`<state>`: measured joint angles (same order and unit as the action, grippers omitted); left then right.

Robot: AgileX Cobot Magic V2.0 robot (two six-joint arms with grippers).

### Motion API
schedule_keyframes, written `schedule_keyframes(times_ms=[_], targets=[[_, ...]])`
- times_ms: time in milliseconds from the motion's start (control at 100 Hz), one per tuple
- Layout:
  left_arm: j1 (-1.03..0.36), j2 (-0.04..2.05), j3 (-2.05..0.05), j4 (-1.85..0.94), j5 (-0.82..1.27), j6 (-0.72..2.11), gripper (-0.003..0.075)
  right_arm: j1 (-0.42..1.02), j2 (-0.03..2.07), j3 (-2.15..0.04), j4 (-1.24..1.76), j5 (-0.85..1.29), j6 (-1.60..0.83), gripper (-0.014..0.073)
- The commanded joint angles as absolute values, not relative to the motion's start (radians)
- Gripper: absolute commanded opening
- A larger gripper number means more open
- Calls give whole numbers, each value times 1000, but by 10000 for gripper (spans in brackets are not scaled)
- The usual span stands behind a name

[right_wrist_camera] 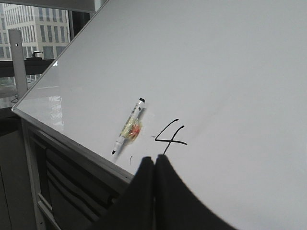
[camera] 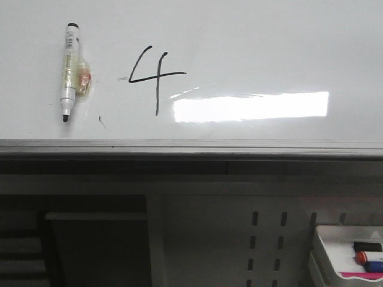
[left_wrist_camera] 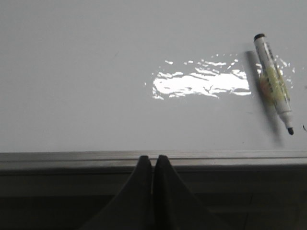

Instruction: Write number 4 on whiteboard

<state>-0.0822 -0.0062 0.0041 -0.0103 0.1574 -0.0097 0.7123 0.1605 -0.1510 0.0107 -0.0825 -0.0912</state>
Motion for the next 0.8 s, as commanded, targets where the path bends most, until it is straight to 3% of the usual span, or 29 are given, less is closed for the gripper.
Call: schedule_keyframes(times_ms=[0, 180, 790], targets=[[-78, -30, 39, -11, 150, -22, -20, 709, 170, -176, 0, -170, -98, -64], [-78, -30, 37, 6, 291, -22, -20, 709, 170, -176, 0, -170, -98, -64], [-78, -30, 37, 0, 289, -22, -20, 709, 170, -176, 0, -170, -98, -64]])
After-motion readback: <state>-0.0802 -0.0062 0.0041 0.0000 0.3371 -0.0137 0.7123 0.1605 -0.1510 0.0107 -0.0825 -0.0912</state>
